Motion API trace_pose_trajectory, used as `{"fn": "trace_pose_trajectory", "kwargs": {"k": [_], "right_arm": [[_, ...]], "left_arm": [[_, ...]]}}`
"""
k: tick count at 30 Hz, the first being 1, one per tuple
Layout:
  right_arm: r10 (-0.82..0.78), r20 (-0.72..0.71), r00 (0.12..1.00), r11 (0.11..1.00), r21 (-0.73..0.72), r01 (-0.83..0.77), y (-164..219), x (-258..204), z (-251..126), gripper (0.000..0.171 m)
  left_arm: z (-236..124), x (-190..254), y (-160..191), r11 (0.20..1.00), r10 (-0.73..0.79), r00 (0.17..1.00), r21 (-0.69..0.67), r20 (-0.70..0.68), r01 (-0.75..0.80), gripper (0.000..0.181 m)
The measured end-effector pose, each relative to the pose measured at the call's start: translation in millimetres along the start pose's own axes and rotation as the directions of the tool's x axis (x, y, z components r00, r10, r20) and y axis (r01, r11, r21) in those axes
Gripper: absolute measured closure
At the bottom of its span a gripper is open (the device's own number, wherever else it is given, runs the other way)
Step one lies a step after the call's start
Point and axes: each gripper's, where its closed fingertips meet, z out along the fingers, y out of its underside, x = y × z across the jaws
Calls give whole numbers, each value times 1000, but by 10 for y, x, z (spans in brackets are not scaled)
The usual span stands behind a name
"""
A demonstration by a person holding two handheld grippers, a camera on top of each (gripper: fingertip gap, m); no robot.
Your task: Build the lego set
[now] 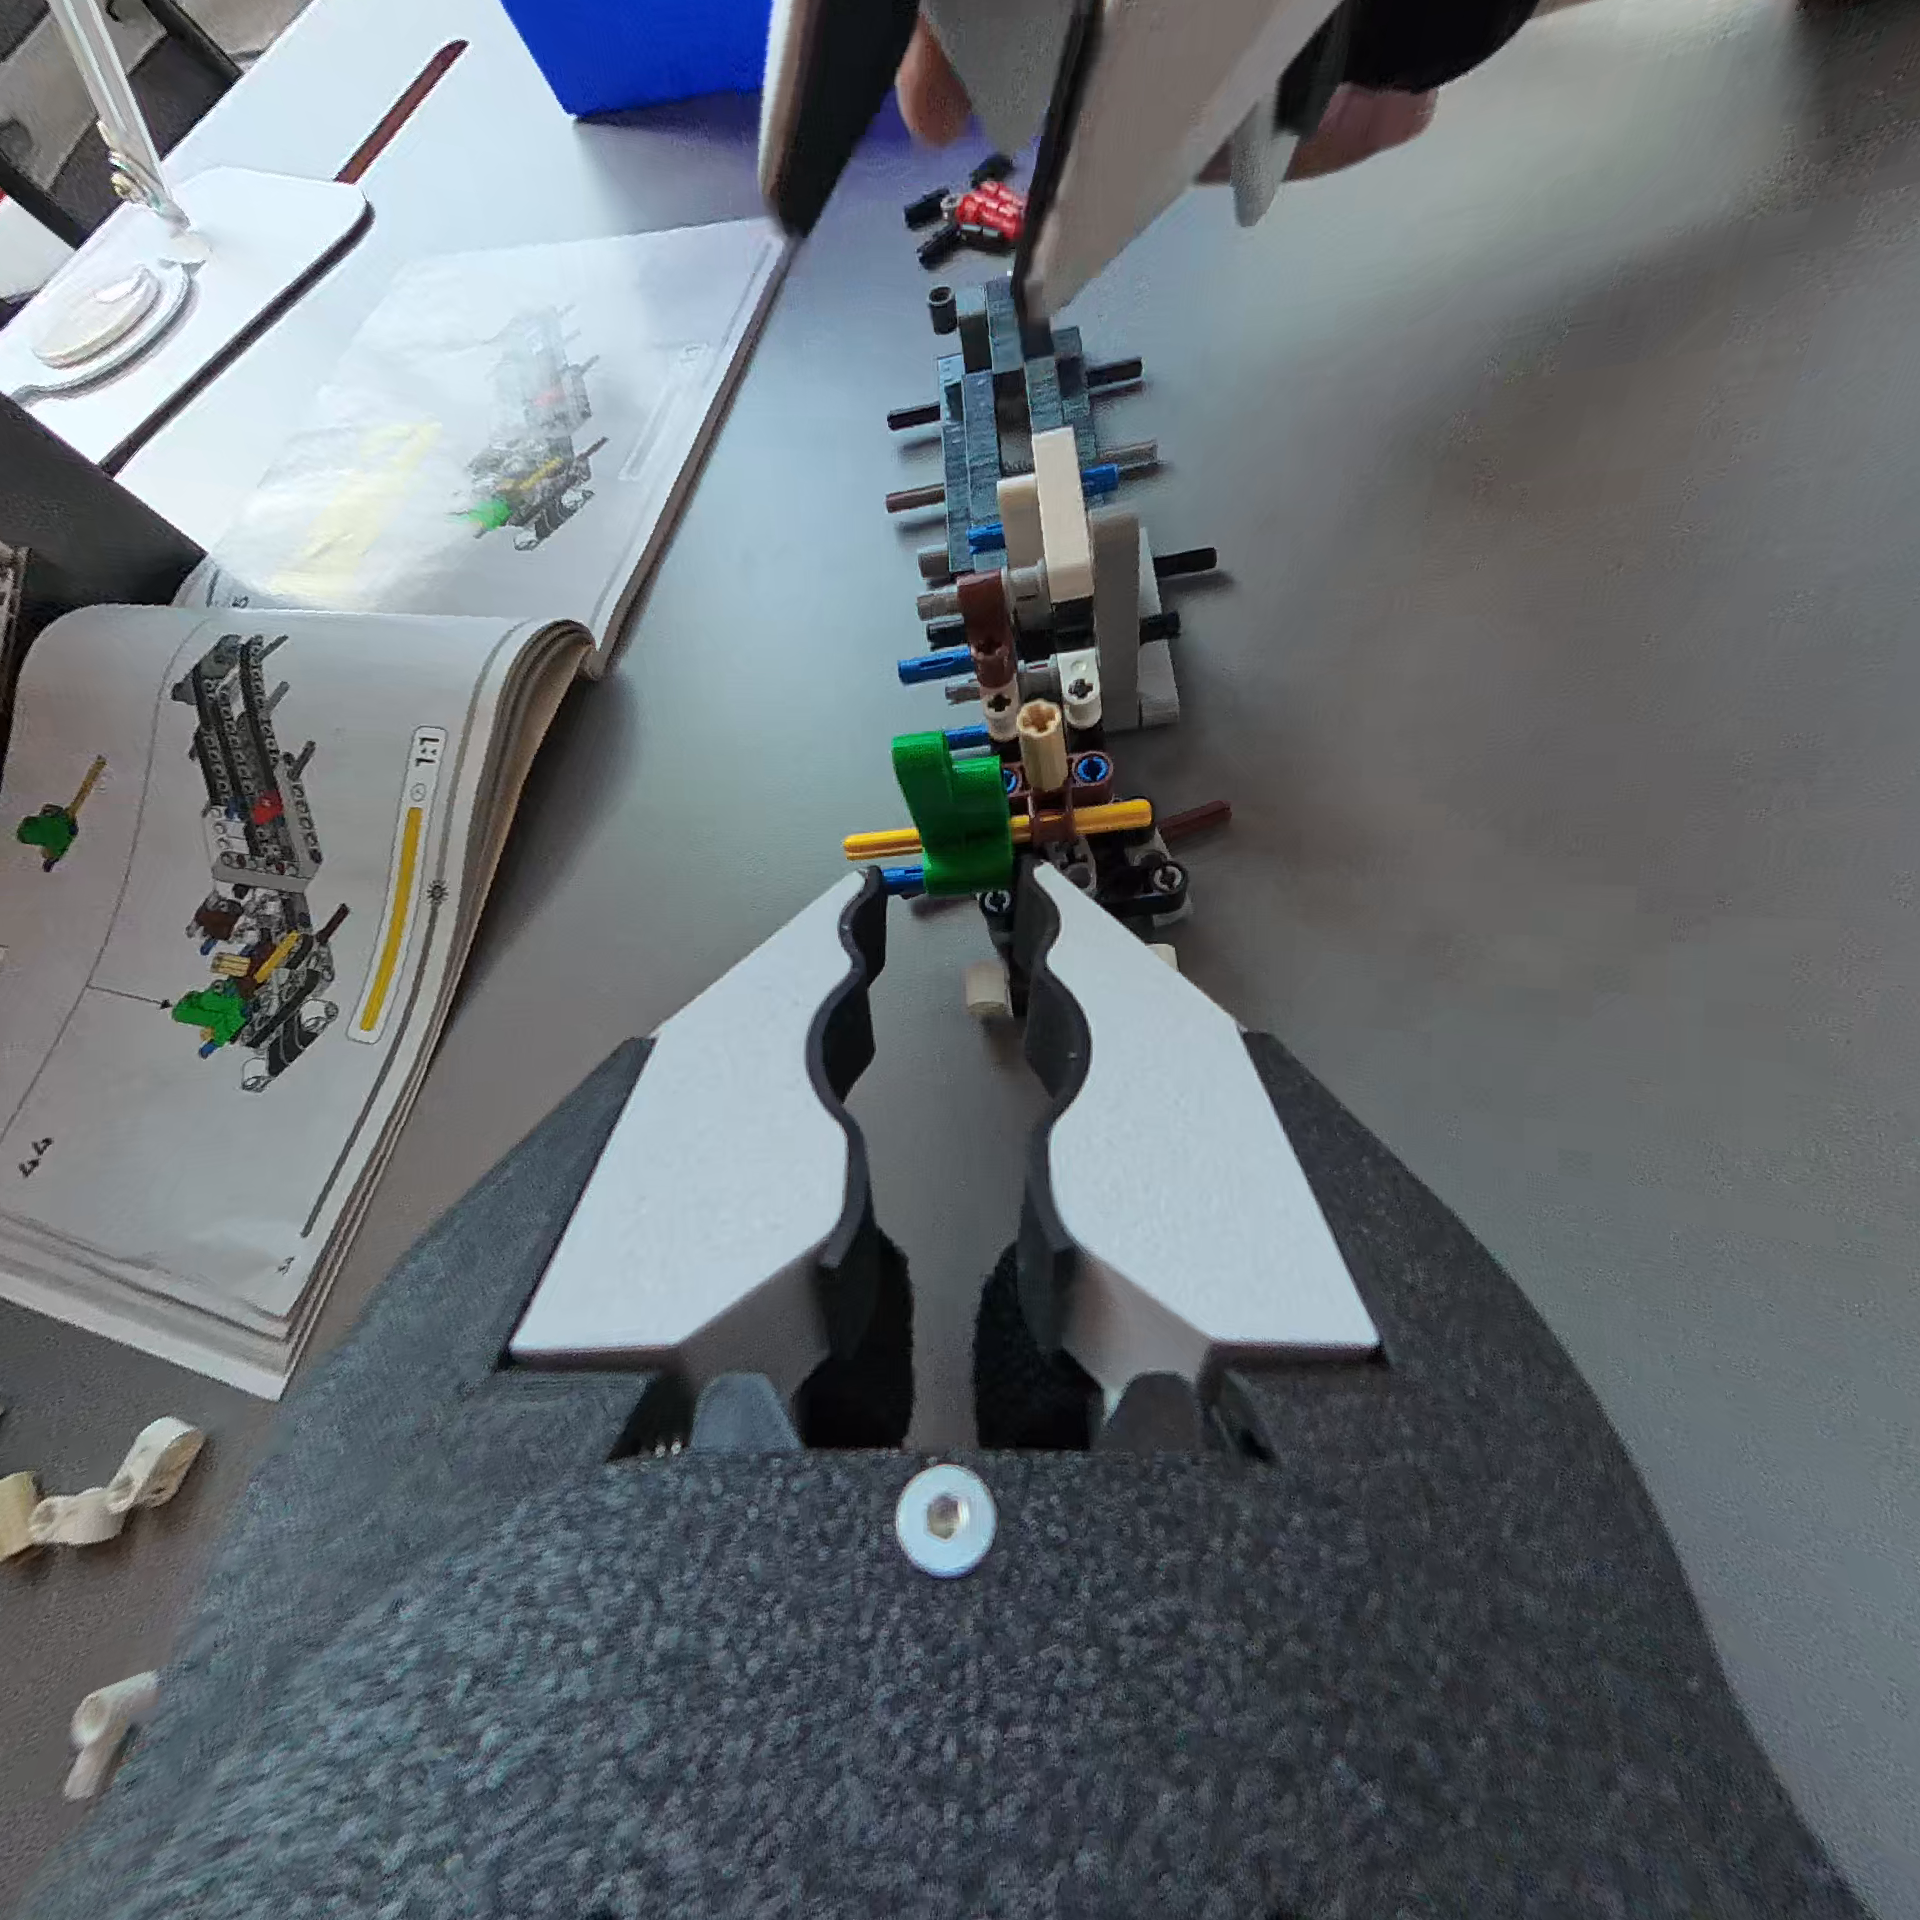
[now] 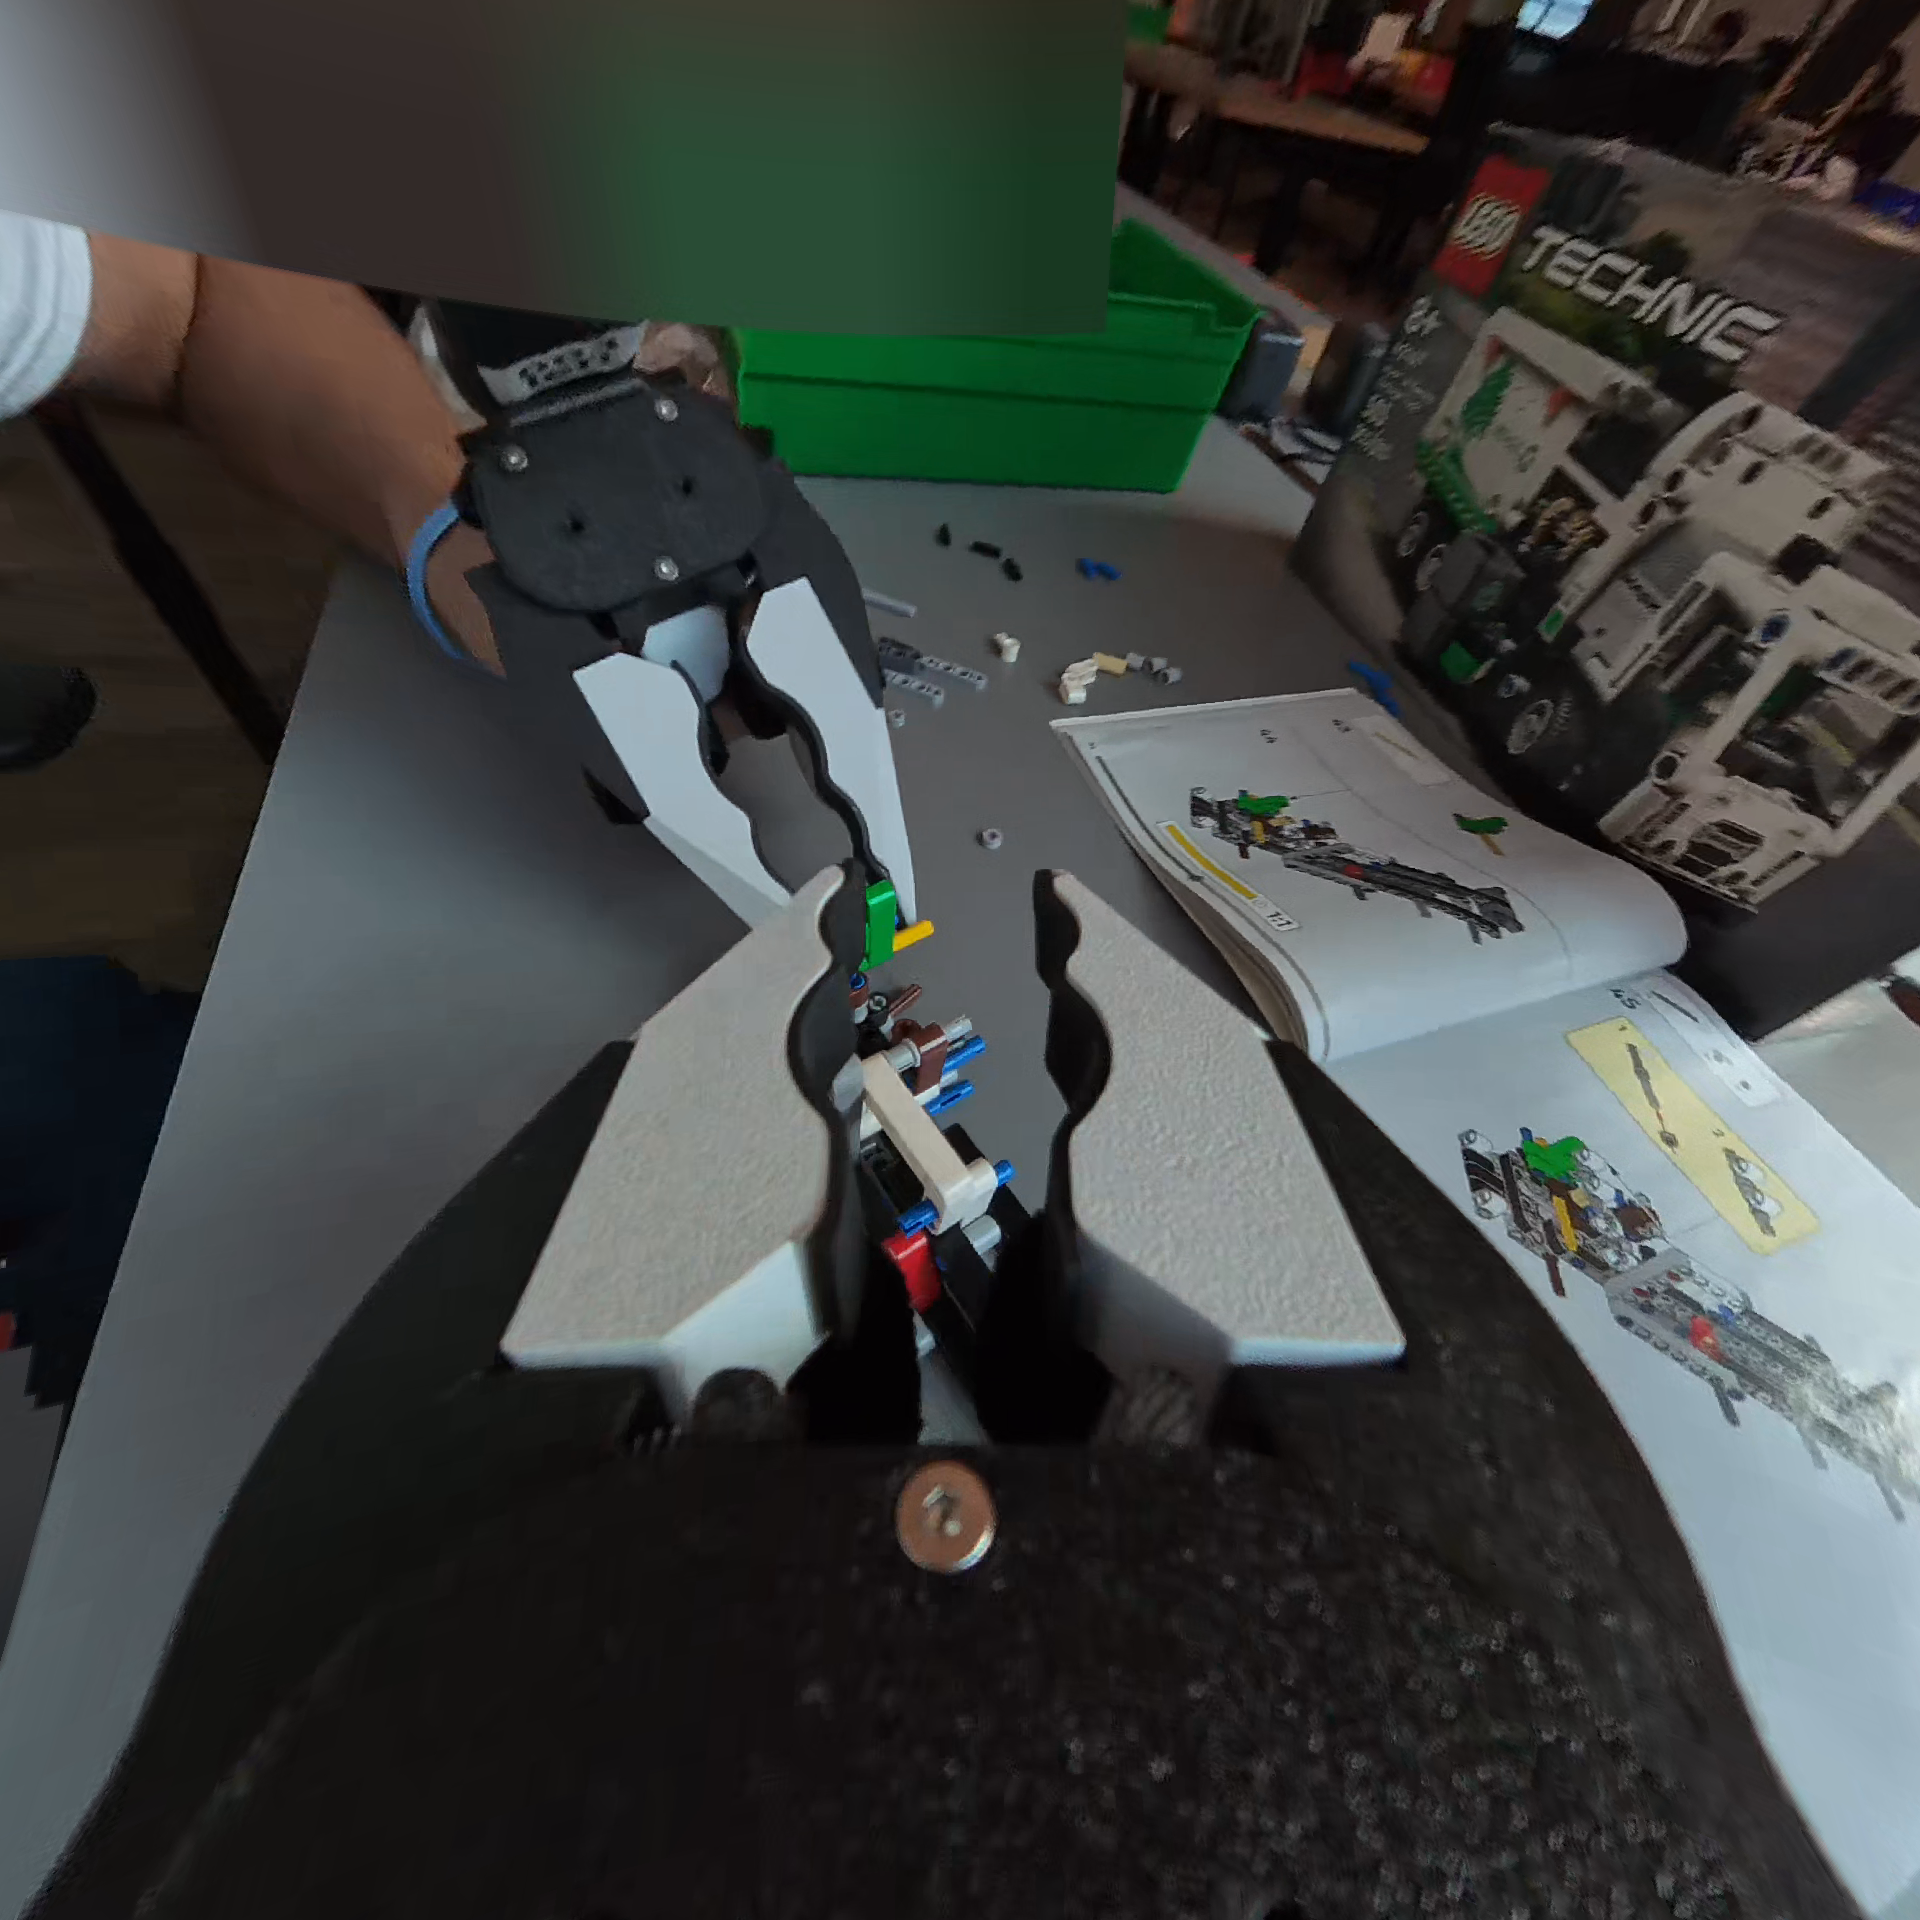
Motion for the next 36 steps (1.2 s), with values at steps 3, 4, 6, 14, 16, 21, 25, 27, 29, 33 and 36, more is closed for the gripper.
{"fn": "trace_pose_trajectory", "kwargs": {"k": [3,4,6,14,16,21,25,27,29,33,36], "right_arm": [[-33,-60,998,997,68,37,-119,-32,-107,141],[-66,-67,996,996,50,69,-116,-49,-102,142],[-63,-22,998,998,26,64,-53,-127,-46,141],[62,401,914,977,-209,25,151,-426,131,126],[32,445,895,963,-254,92,189,-377,202,126],[26,525,851,927,-331,176,295,-346,343,124],[78,570,818,943,-308,125,277,-339,407,132],[96,584,806,941,-317,117,299,-342,450,132],[98,608,788,936,-325,133,327,-386,456,132],[67,587,807,926,-337,168,364,-346,504,134],[72,596,800,913,-363,189,387,-344,499,138]], "left_arm": [[-45,25,-43,998,-52,997,36,-54,54,159],[-48,35,-23,998,-51,997,27,-62,53,159],[-27,51,19,1000,-26,998,0,-59,26,159],[-45,112,-10,997,75,997,24,-26,-75,159],[-47,115,-12,996,90,996,26,-15,-89,159],[-40,119,-4,996,85,996,20,-22,-84,159],[-35,121,2,997,82,996,16,-28,-81,159],[-31,121,5,997,74,997,13,-34,-74,159],[-31,122,5,998,67,997,13,-41,-66,159],[-34,132,5,997,72,996,15,-45,-72,159],[-33,133,5,998,68,996,14,-50,-67,159]]}}
